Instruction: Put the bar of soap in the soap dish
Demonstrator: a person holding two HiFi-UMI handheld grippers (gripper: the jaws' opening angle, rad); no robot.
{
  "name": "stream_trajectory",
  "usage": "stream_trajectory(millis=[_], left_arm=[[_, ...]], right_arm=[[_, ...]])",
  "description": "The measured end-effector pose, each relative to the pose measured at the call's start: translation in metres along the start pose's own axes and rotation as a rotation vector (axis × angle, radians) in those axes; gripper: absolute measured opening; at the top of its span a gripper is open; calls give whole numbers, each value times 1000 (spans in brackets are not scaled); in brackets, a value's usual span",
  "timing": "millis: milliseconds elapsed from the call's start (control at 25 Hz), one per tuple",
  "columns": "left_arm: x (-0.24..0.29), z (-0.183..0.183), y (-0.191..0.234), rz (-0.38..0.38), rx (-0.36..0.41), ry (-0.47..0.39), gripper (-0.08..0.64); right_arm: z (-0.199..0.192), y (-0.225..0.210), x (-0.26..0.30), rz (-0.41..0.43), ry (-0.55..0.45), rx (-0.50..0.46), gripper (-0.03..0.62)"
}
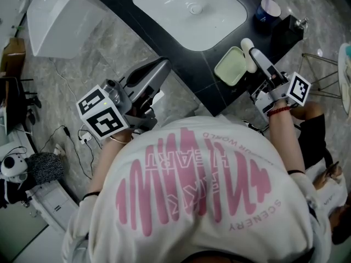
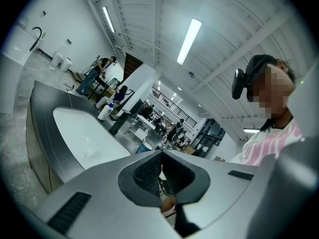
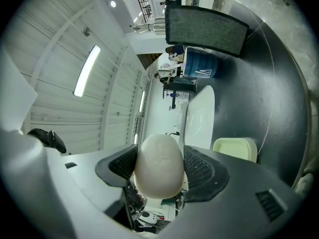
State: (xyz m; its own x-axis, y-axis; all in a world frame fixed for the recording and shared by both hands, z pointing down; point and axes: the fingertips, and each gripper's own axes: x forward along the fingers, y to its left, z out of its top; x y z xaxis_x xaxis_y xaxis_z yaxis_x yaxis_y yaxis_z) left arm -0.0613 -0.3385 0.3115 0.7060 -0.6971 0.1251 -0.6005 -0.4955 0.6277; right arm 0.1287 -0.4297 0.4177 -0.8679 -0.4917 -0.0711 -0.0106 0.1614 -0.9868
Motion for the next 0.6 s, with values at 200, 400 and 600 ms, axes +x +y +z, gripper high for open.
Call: stream_trajectory(millis=[200, 400, 600], left_arm=[[2, -1, 1, 5, 4, -2, 9], [3, -2, 5, 18, 6, -3, 11], [2, -1, 2, 20, 18, -3, 11]], right_arm=[[1, -13, -1, -52, 19, -17, 296], [-4, -24, 1, -122, 67, -72, 296], [-9, -29, 2, -161, 97, -111, 296]])
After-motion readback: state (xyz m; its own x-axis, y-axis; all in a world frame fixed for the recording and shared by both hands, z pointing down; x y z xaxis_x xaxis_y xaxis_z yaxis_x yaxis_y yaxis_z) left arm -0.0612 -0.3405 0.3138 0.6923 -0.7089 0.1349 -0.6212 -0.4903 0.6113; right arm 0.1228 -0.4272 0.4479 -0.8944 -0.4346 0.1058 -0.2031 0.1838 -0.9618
